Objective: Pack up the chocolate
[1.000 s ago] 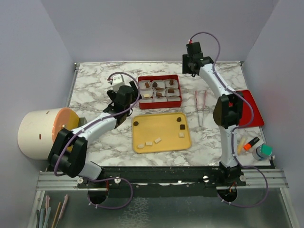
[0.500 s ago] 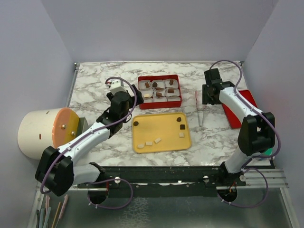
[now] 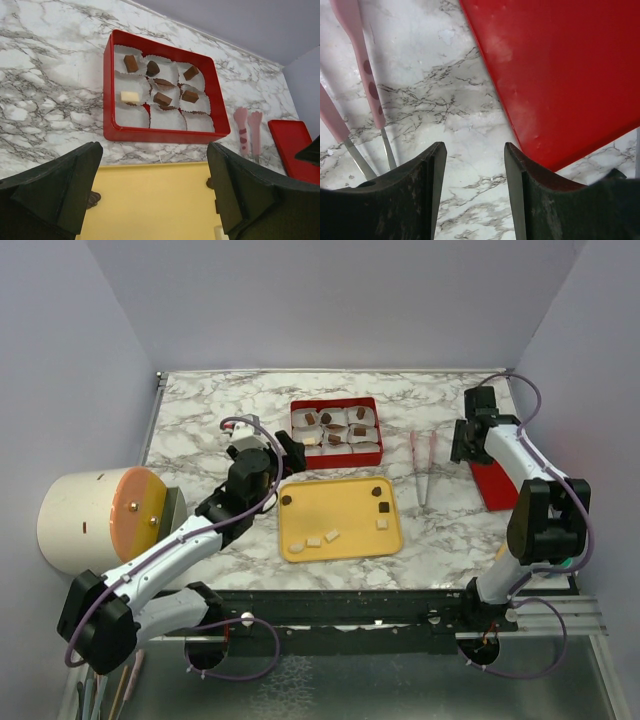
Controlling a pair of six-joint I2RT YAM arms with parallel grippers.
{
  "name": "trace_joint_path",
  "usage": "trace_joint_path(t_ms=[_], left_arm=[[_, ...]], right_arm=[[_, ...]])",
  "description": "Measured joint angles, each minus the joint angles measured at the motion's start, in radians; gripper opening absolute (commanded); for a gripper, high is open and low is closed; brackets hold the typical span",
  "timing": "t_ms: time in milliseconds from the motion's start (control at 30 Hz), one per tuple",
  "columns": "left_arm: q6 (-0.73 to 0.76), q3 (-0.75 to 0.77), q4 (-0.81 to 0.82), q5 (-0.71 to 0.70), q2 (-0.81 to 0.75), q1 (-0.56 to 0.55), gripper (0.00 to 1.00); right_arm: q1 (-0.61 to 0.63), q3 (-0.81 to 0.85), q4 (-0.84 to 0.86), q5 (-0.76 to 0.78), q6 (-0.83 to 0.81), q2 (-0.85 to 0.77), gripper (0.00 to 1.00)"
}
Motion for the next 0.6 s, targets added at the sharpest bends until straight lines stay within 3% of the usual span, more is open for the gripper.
trace_joint_path(t_ms=[333,600], left_arm=[[-0.019,-0.056,-0.011,0.002,-0.088,-0.035,0.96],[-0.022,-0.060,-0.013,0.002,-0.118,-0.063,0.96]], right_arm=[[-0.120,-0.014,0.062,-0.093,-0.030,0.007,0.56],[-0.129,-0.023,0.094,-0.130,-0.055,0.094,0.56]])
